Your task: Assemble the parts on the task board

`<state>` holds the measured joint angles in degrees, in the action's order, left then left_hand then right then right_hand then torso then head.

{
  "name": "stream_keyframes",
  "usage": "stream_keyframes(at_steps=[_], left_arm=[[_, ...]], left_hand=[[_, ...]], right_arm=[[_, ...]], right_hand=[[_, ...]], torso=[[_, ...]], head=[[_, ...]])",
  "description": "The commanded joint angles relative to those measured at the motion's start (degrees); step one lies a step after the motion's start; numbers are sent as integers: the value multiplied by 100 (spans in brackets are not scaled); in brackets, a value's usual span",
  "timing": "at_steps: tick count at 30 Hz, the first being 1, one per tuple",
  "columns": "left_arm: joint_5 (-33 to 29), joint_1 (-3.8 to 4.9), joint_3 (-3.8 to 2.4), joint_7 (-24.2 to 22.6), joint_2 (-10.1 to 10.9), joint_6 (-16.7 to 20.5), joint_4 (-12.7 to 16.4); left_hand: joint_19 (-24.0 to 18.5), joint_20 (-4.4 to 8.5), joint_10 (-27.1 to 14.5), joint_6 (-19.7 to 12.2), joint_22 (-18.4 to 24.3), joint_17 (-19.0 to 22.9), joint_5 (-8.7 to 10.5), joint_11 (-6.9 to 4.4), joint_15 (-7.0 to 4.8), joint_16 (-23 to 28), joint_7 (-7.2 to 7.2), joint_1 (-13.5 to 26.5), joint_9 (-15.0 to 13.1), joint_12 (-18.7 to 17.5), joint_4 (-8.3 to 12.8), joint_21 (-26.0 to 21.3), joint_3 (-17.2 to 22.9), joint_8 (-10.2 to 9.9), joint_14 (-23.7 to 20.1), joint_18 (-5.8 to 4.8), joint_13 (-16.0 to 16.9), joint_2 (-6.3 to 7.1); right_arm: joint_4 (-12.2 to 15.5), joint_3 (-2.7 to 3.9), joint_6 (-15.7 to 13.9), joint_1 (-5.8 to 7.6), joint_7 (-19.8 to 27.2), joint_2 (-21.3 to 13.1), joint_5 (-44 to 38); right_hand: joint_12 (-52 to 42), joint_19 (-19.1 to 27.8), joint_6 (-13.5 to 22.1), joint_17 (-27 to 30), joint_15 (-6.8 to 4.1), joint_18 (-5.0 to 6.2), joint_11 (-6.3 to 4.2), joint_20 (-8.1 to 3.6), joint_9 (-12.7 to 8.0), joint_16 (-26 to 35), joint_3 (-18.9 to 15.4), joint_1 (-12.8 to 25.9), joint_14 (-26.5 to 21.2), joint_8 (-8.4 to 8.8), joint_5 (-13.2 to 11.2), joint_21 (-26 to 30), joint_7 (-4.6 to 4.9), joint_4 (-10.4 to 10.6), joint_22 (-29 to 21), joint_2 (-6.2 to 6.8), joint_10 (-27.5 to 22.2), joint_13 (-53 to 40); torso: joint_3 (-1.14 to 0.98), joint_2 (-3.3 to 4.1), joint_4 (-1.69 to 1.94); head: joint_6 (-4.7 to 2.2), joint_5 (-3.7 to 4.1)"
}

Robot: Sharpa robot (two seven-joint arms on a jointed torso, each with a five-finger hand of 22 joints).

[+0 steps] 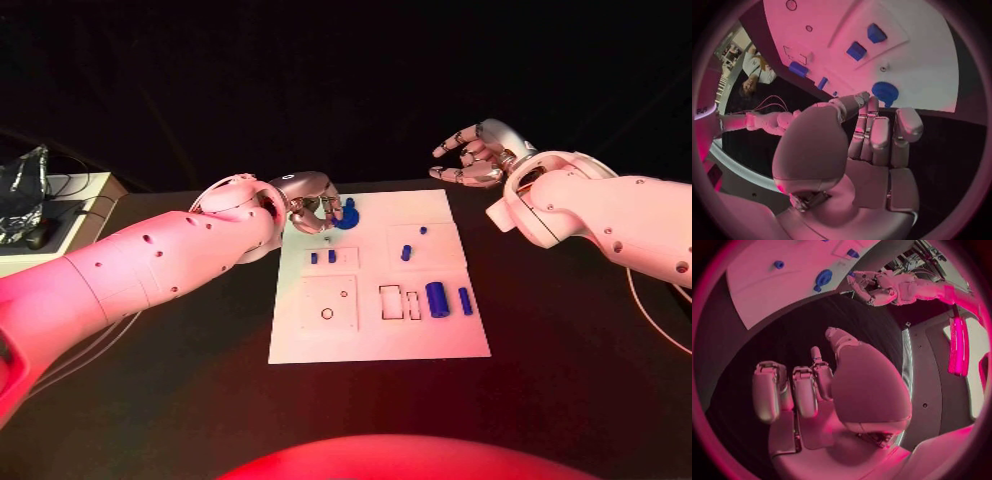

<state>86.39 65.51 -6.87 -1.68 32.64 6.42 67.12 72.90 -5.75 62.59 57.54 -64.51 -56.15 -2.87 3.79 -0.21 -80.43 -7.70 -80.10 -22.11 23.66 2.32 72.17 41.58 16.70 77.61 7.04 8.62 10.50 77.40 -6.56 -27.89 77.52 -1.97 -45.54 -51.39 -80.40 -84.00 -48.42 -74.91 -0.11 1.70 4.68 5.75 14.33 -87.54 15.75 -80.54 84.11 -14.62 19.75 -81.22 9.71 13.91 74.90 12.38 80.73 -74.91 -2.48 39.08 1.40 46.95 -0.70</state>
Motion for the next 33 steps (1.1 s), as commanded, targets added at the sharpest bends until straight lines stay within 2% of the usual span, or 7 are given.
stream_keyframes(at_steps=[1, 6, 12, 17, 21, 29, 33], left_arm=[[-67, -4, -11, -18, 33, -182, -4], [51, -7, 3, -6, 39, -251, -75], [125, -19, 76, -1, 19, -319, -183], [159, -40, 115, -1, -10, -324, -243], [183, -57, 138, -14, -48, -319, -298], [190, -114, 159, -44, -127, -280, -344], [190, -125, 161, -47, -139, -263, -356]], left_hand=[[18, -7, 52, 41, 2, 17, -12, -5, -3, -21, 6, 64, -11, -32, 10, 23, -21, -21, 38, -75, -4, 18], [16, -7, 54, 41, 5, 31, -11, -4, -3, -17, 6, 68, -11, -40, 10, 21, -24, -24, 33, -74, -4, 21], [9, -8, 58, 44, 13, 17, -12, -4, -2, -20, 6, 70, -11, -50, 10, 15, -24, -27, 37, -72, -4, 20], [9, -8, 58, 44, 13, 17, -12, -4, -2, -20, 6, 70, -11, -50, 10, 15, -24, -27, 37, -72, -4, 20], [3, -8, 64, 46, 20, 28, -11, -3, -1, -17, 6, 74, -11, -61, 11, 9, -27, -30, 33, -70, -4, 22], [3, -8, 64, 46, 20, 28, -11, -3, -1, -17, 6, 74, -11, -61, 11, 9, -27, -30, 33, -70, -4, 22], [2, -9, 71, 49, 20, 27, -11, -3, 0, -17, 6, 78, -12, -70, 10, 9, -29, -33, 33, -70, -3, 22]], right_arm=[[-2, 2, 60, -2, 33, 3, -53], [-5, 2, 68, -3, 33, 11, -53], [-6, 2, 72, -4, 33, 14, -54], [-1, 2, 72, -5, 34, 17, -58], [2, 2, 72, -5, 33, 20, -63], [8, 2, 75, -5, 36, 33, -75], [10, 2, 76, -5, 36, 32, -79]], right_hand=[[-1, -192, 30, -909, 27, 74, -5, 18, 5, 9, 26, -10, 441, -25, 26, 32, -9, 6, 712, 35, 18, -520], [-1, -192, 30, -909, 27, 74, -5, 18, 5, 9, 26, -10, 441, -25, 26, 32, -9, 6, 712, 35, 18, -520], [-1, -192, 30, -909, 27, 74, -5, 18, 5, 9, 26, -10, 441, -25, 26, 32, -9, 6, 712, 35, 18, -520], [-1, -192, 30, -909, 27, 74, -5, 18, 5, 9, 26, -10, 441, -25, 26, 32, -9, 6, 712, 35, 18, -520], [-1, -192, 30, -909, 27, 74, -5, 18, 5, 9, 26, -10, 441, -25, 26, 32, -9, 6, 712, 35, 18, -520], [-1, -192, 30, -909, 27, 74, -5, 18, 5, 9, 26, -10, 441, -25, 26, 32, -9, 6, 712, 35, 18, -520], [-1, -192, 30, -909, 27, 74, -5, 18, 5, 9, 26, -10, 441, -25, 26, 32, -9, 6, 712, 35, 18, -520]], torso=[[0, -15, 45], [11, -7, 40], [-3, -10, 32], [5, -1, 35], [3, -7, 37], [3, -7, 20], [-1, -9, 28]], head=[[16, 7], [39, 11], [53, -2], [72, -1], [80, -5], [96, -6], [100, -3]])
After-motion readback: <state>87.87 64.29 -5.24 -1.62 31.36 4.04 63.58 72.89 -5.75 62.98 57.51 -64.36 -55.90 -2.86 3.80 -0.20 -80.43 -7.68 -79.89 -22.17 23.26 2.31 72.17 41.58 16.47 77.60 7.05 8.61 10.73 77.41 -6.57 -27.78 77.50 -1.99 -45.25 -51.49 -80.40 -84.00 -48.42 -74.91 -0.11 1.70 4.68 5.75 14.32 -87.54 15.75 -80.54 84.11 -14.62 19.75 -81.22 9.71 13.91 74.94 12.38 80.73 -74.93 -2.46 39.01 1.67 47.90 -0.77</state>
